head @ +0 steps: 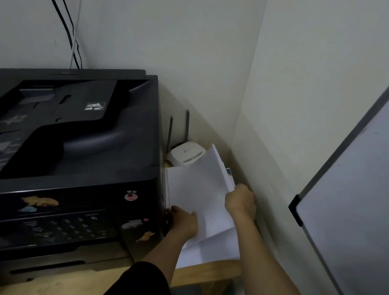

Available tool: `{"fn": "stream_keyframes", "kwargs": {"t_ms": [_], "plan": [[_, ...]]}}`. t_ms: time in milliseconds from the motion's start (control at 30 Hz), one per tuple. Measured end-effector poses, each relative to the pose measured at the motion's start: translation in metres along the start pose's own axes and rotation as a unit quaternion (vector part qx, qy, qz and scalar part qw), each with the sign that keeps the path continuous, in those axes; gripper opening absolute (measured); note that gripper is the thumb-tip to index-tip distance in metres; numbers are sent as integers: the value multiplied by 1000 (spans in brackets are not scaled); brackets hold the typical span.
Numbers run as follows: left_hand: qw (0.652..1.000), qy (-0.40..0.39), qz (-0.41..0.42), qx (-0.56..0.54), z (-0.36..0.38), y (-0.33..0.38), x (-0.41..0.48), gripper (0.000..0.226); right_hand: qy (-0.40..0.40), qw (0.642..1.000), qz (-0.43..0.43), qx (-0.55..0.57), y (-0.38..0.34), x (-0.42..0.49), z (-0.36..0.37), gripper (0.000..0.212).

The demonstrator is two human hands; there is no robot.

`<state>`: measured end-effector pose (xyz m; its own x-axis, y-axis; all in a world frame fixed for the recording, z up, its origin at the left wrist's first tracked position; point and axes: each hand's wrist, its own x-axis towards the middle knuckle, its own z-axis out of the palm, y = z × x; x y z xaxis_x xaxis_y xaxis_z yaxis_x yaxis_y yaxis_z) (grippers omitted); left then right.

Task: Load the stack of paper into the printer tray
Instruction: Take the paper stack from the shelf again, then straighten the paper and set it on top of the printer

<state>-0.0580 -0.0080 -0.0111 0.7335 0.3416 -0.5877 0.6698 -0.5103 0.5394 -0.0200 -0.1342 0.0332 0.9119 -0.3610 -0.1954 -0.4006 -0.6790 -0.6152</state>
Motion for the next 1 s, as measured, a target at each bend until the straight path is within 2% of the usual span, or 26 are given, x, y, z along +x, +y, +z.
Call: {"fn": "stream_keyframes", "kwargs": {"t_ms": [133, 200, 267, 367, 500, 600, 733, 800, 900, 1000], "plan": [[981, 40, -85, -170, -16, 24, -6, 82, 27, 997, -20, 74, -6, 10, -41, 21], [973, 15, -79, -214, -24, 34, -8, 72, 38, 994, -17, 104, -8, 13, -57, 20], [972, 17, -43, -229, -31, 44, -13, 59, 59, 992, -7, 113, -11, 15, -69, 28], [978, 72, 21, -196, -43, 66, -31, 39, 83, 992, 0, 100, -23, 12, -86, 31], [977, 161, 104, -98, -71, 104, -61, 34, 114, 988, -33, 101, -52, 2, -108, 29], [958, 233, 162, -29, -104, 130, -84, 30, 144, 982, -64, 102, -86, -11, -132, 26], [932, 293, 215, -17, -158, 148, -114, 29, 183, 971, -118, 102, -140, -40, -163, 23], [921, 313, 230, -20, -190, 145, -126, 30, 186, 965, -140, 117, -169, -58, -170, 16], [914, 330, 233, -37, -238, 128, -135, 27, 167, 960, -172, 142, -210, -83, -165, 26], [913, 340, 220, -47, -282, 96, -135, 24, 143, 954, -211, 158, -244, -108, -142, 27]]}}
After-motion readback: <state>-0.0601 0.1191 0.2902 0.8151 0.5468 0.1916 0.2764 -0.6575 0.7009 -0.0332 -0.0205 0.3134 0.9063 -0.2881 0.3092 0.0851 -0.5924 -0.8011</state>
